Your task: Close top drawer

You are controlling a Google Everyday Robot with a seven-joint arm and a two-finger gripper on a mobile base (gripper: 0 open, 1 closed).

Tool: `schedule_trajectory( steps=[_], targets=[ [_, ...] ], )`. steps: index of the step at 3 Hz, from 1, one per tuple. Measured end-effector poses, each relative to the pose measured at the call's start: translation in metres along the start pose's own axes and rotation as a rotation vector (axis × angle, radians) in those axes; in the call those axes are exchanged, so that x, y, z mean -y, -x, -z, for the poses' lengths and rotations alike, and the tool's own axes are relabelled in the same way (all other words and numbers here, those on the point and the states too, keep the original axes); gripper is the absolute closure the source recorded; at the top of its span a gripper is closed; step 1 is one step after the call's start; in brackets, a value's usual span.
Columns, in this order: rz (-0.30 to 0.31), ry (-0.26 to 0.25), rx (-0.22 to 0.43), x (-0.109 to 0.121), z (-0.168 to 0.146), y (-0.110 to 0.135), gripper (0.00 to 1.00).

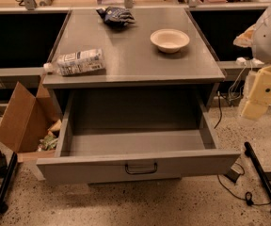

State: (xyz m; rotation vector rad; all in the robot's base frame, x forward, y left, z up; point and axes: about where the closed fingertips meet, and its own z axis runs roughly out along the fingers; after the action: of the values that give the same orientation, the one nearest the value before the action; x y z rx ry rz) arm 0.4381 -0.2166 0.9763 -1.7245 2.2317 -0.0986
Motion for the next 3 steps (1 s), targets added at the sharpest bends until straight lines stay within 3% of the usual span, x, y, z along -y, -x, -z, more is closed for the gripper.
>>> schedule_trajectory(
  steps=[1, 2, 3],
  targets=[
    [0.001, -0.003, 0.001, 0.000, 0.000, 0.000, 0.00],
    [0.030, 0.015, -0.007, -0.013, -0.019, -0.002, 0.00],
    [0.112, 0.055, -0.025, -0.047, -0.069, -0.005, 0.00]
  ],
)
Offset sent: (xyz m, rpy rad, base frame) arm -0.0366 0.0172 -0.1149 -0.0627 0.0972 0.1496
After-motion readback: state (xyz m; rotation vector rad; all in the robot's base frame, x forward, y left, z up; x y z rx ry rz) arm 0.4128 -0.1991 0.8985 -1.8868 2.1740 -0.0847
